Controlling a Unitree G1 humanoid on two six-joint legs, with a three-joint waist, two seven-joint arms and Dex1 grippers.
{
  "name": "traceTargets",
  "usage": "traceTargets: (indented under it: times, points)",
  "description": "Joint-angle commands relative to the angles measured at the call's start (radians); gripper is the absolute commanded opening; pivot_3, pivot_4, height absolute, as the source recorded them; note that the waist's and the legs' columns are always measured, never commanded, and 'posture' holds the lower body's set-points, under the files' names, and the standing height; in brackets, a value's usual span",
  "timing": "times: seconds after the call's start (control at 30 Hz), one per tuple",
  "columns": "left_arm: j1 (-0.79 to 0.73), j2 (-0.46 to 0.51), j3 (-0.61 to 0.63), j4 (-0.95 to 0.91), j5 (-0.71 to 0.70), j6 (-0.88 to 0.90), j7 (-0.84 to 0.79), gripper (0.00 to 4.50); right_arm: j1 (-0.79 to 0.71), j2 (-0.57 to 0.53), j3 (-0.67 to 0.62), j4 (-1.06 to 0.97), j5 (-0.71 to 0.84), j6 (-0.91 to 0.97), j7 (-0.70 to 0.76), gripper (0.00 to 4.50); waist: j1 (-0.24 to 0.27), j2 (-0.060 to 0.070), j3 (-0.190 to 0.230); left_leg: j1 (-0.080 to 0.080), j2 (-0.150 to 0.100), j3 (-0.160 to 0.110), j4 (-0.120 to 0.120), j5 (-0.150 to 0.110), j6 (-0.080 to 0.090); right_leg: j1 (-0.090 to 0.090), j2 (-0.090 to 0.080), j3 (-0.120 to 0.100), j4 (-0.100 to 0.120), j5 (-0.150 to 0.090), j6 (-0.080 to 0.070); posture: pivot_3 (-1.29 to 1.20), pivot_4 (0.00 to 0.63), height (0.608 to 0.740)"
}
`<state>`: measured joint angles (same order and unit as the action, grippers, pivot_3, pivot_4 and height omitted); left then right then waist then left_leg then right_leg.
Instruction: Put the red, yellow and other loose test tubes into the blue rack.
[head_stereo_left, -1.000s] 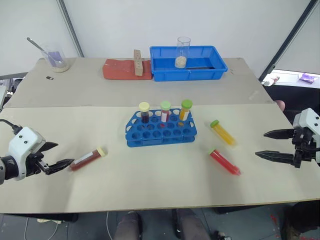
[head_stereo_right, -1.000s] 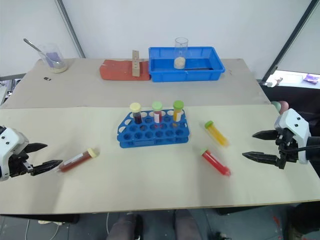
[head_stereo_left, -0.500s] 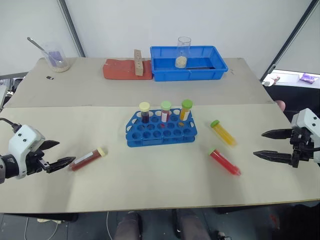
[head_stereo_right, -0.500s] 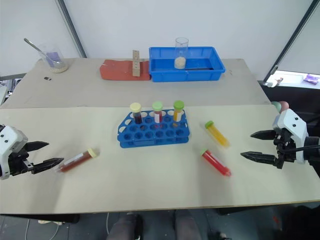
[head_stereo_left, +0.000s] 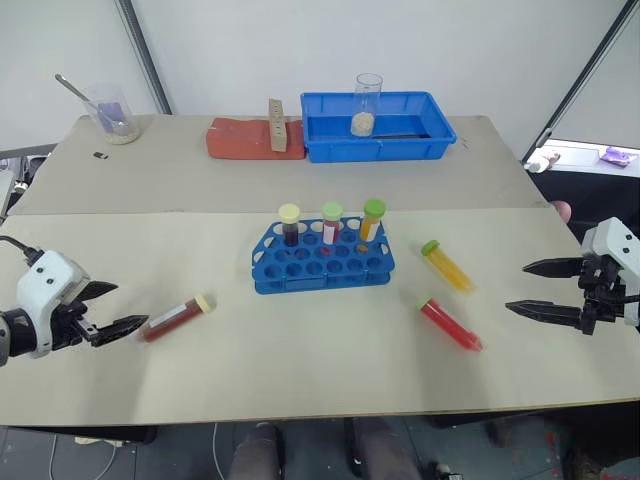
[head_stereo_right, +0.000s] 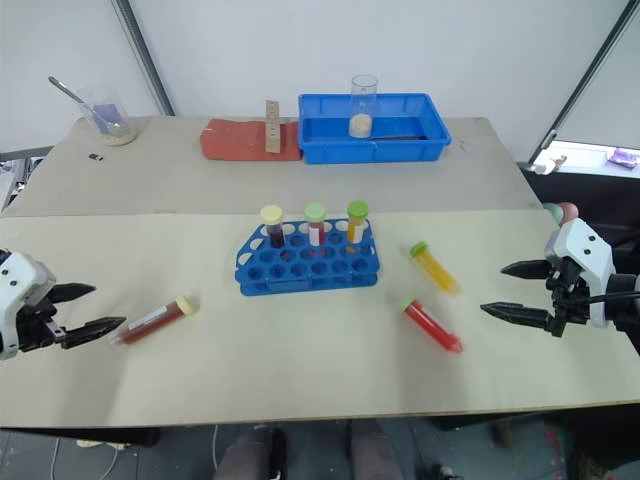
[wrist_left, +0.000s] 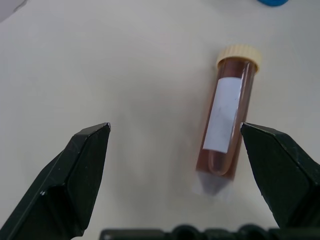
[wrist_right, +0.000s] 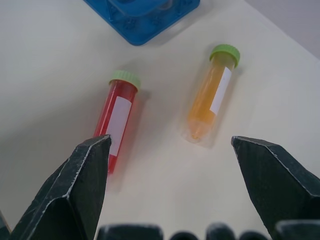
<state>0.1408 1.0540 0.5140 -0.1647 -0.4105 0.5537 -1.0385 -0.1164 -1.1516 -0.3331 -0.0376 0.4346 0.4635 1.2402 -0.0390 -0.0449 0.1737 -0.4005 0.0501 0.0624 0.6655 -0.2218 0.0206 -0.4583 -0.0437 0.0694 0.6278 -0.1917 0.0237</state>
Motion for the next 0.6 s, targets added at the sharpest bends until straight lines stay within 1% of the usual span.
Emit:
traceTargets:
  times: [0.03,0.1,0.17,0.23,0.33,0.4,0.5,0.57,0.6]
  points:
    - [-0.024,0.027,-0.025,-0.168,-0.055,0.033,-0.025,4.48,-0.077,-0.009,0.006,-0.047,0.029,0.043,-0.021,4.26,-0.001,0.000,0.000,0.000,0.000,0.000,0.000,0.000,0.000,0.000,0.000,0.000,0.000,0.000,0.000,0.00,0.150,0.740]
    - [-0.055,0.025,-0.071,-0.249,-0.089,0.064,-0.024,4.48,-0.127,-0.009,0.041,-0.068,0.020,0.062,-0.043,4.26,-0.001,0.000,0.000,0.000,0.000,0.000,0.000,0.000,0.000,0.000,0.000,0.000,0.000,0.000,0.000,0.00,0.150,0.740]
    - [-0.109,0.018,-0.140,-0.321,-0.121,0.095,-0.010,4.48,-0.186,-0.009,0.117,-0.076,-0.054,0.041,-0.088,4.26,-0.001,0.000,0.000,0.000,0.000,0.000,0.000,0.000,0.000,0.000,0.000,0.000,0.000,0.000,0.000,0.00,0.150,0.740]
    - [-0.143,0.014,-0.179,-0.355,-0.138,0.117,0.000,4.48,-0.231,-0.005,0.166,-0.073,-0.085,0.049,-0.109,4.26,-0.001,0.000,0.000,0.001,0.000,0.000,0.000,0.000,0.000,0.000,0.001,0.000,0.001,0.000,0.000,0.00,0.150,0.740]
    - [-0.225,-0.003,-0.274,-0.409,-0.163,0.124,0.003,4.48,-0.389,0.027,0.325,-0.042,-0.141,0.137,-0.107,4.26,-0.008,0.001,0.000,0.000,0.000,0.000,0.000,0.000,0.000,0.000,0.001,0.001,0.001,0.000,0.000,0.00,0.150,0.740]
    - [-0.274,-0.013,-0.320,-0.418,-0.167,0.121,0.005,4.48,-0.495,0.061,0.429,0.023,-0.203,0.198,-0.112,4.26,-0.010,0.001,0.000,0.000,0.000,0.000,0.000,0.000,0.000,0.000,0.001,0.001,0.001,0.000,0.000,0.00,0.150,0.740]
    - [-0.324,-0.023,-0.370,-0.435,-0.176,0.122,-0.007,4.48,-0.644,0.132,0.577,0.189,-0.314,0.249,-0.110,4.26,-0.006,0.000,0.001,0.000,-0.001,-0.001,0.000,0.000,0.000,0.000,0.002,0.001,0.001,0.001,0.000,0.00,0.150,0.740]
    - [-0.339,-0.029,-0.388,-0.446,-0.183,0.127,-0.005,4.48,-0.711,0.171,0.630,0.286,-0.359,0.259,-0.105,4.26,-0.005,0.000,0.001,0.000,-0.001,-0.001,0.000,0.000,0.000,0.000,0.002,0.001,0.001,0.001,0.000,0.00,0.150,0.740]
    - [-0.344,-0.032,-0.400,-0.457,-0.186,0.128,-0.003,4.48,-0.756,0.201,0.663,0.366,-0.392,0.252,-0.105,4.26,-0.004,0.000,0.001,-0.001,-0.001,-0.001,0.000,0.000,0.000,0.000,0.002,0.001,0.001,0.001,0.000,0.00,0.150,0.740]
